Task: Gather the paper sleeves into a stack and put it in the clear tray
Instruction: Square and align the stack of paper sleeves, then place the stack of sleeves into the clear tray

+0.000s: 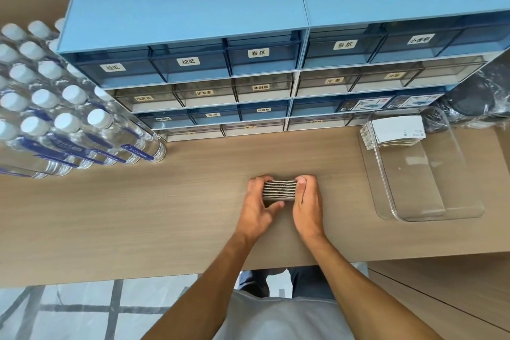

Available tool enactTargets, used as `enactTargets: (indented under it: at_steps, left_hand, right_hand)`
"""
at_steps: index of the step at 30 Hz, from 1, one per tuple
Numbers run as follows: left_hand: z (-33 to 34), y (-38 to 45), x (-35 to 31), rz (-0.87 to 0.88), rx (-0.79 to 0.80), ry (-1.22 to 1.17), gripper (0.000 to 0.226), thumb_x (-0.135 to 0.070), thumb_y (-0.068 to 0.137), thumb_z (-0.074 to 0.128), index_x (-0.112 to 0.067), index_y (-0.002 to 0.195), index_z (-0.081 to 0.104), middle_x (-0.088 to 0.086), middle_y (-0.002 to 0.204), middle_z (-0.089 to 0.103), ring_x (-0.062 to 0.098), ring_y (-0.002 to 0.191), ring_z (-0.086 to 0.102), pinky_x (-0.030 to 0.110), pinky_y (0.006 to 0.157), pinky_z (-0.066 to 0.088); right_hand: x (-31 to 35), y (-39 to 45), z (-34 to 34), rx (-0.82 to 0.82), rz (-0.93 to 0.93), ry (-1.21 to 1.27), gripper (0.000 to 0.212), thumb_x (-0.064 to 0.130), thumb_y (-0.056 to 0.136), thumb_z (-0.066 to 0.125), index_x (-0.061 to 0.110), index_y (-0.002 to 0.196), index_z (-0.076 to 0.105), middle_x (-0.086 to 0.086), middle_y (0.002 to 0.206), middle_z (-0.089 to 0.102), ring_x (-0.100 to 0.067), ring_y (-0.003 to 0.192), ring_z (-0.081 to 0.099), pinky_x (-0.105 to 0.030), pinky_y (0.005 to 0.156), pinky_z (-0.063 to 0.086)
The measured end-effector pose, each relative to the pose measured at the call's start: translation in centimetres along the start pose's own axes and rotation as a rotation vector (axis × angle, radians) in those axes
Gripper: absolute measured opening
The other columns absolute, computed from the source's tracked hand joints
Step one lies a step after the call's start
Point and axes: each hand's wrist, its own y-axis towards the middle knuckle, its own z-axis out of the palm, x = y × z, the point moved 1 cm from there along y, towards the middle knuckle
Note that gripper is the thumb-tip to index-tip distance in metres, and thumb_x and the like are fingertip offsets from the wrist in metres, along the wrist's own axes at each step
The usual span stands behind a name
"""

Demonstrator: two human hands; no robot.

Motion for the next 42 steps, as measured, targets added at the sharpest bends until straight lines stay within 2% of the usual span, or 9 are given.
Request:
enactTargets:
  at_steps: [6, 10, 16, 18, 21, 25, 28, 36, 42]
  left_hand:
    - [0.0, 0.2, -0.6, 0.011, -0.071, 0.031, 0.049, 0.005, 0.075, 0.075, -0.001, 0.120, 0.056, 0.016, 0.115, 0.056, 0.020, 0.103, 0.055, 0.021, 0.093, 0.044]
    - [-0.5, 0.3, -0.6, -0.002, -0.077, -0.019, 0.048, 0.003, 0.069, 0.081, -0.001, 0.112, 0.061, 0.014, 0.108, 0.063, 0.023, 0.097, 0.061, 0.029, 0.087, 0.051]
    - [-2.0, -1.0, -1.0, -0.205, -0.004, -0.417, 0.056, -0.008, 0.057, 0.092, -0.013, 0.105, 0.064, -0.005, 0.089, 0.073, 0.006, 0.078, 0.068, 0.019, 0.068, 0.053]
    - [-2.3, -1.6, -1.6, -0.255, -0.019, -0.578, 0.057, -0.009, 0.057, 0.092, -0.012, 0.105, 0.062, -0.001, 0.092, 0.073, 0.011, 0.081, 0.067, 0.023, 0.070, 0.054]
    - [-1.9, -2.0, -3.0, -0.295, -0.028, -0.829, 0.054, -0.003, 0.057, 0.088, -0.012, 0.101, 0.059, 0.008, 0.097, 0.070, 0.023, 0.091, 0.067, 0.035, 0.081, 0.053]
    - [-1.3, -2.4, -5.0, -0.352, -0.019, -1.055, 0.051, 0.001, 0.061, 0.085, -0.008, 0.104, 0.059, 0.015, 0.101, 0.071, 0.029, 0.097, 0.068, 0.038, 0.083, 0.054]
    - [-0.9, -2.4, -6.4, -0.421, -0.018, -1.173, 0.053, 0.007, 0.067, 0.081, -0.004, 0.113, 0.057, 0.018, 0.103, 0.071, 0.027, 0.092, 0.071, 0.034, 0.076, 0.057]
    - [2.5, -2.9, -10.9, -0.503, 0.004, -1.307, 0.059, 0.001, 0.075, 0.076, 0.004, 0.131, 0.055, 0.022, 0.114, 0.068, 0.025, 0.089, 0.069, 0.031, 0.077, 0.056]
    - [8.1, -3.1, -14.7, -0.523, -0.094, -1.430, 0.051, -0.002, 0.072, 0.077, -0.001, 0.120, 0.062, 0.013, 0.087, 0.076, 0.018, 0.072, 0.074, 0.027, 0.066, 0.061]
  right_hand:
    - [0.1, 0.1, -0.1, 0.020, 0.024, 0.022, 0.022, 0.026, 0.103, 0.034, 0.013, 0.099, 0.051, -0.003, 0.093, 0.060, -0.020, 0.084, 0.056, -0.023, 0.072, 0.040]
    - [1.0, 0.1, -0.8, 0.092, 0.079, 0.099, 0.024, 0.024, 0.103, 0.035, 0.012, 0.105, 0.056, -0.004, 0.100, 0.063, -0.020, 0.092, 0.059, -0.026, 0.077, 0.045]
    - [2.9, 0.1, -3.8, 0.272, 0.198, 0.404, 0.034, 0.037, 0.091, 0.061, 0.023, 0.121, 0.059, 0.006, 0.110, 0.067, -0.005, 0.095, 0.065, -0.013, 0.078, 0.048]
    - [3.1, 0.1, -4.8, 0.320, 0.298, 0.660, 0.046, 0.026, 0.082, 0.071, 0.016, 0.125, 0.058, 0.000, 0.113, 0.070, -0.010, 0.102, 0.067, -0.021, 0.083, 0.052]
    - [4.0, -0.4, -5.6, 0.381, 0.332, 0.810, 0.038, 0.001, 0.081, 0.071, 0.005, 0.117, 0.061, -0.012, 0.112, 0.072, -0.023, 0.104, 0.068, -0.030, 0.086, 0.055]
    - [5.5, -2.0, -5.3, 0.267, 0.481, 1.054, 0.045, 0.002, 0.075, 0.071, -0.004, 0.118, 0.058, -0.021, 0.113, 0.068, -0.030, 0.103, 0.067, -0.039, 0.094, 0.052]
    - [6.5, -3.0, -5.5, 0.203, 0.546, 1.168, 0.048, 0.006, 0.073, 0.072, 0.001, 0.119, 0.061, -0.015, 0.108, 0.071, -0.025, 0.097, 0.069, -0.034, 0.086, 0.054]
    - [7.5, -2.7, -8.6, -0.060, 0.504, 1.114, 0.016, 0.007, 0.082, 0.072, 0.012, 0.097, 0.070, -0.008, 0.088, 0.076, -0.017, 0.073, 0.071, -0.028, 0.065, 0.053]
    - [7.4, 0.8, -13.0, -0.102, 0.531, 1.118, 0.007, 0.003, 0.080, 0.072, 0.005, 0.086, 0.068, -0.012, 0.075, 0.073, -0.021, 0.061, 0.070, -0.028, 0.053, 0.055]
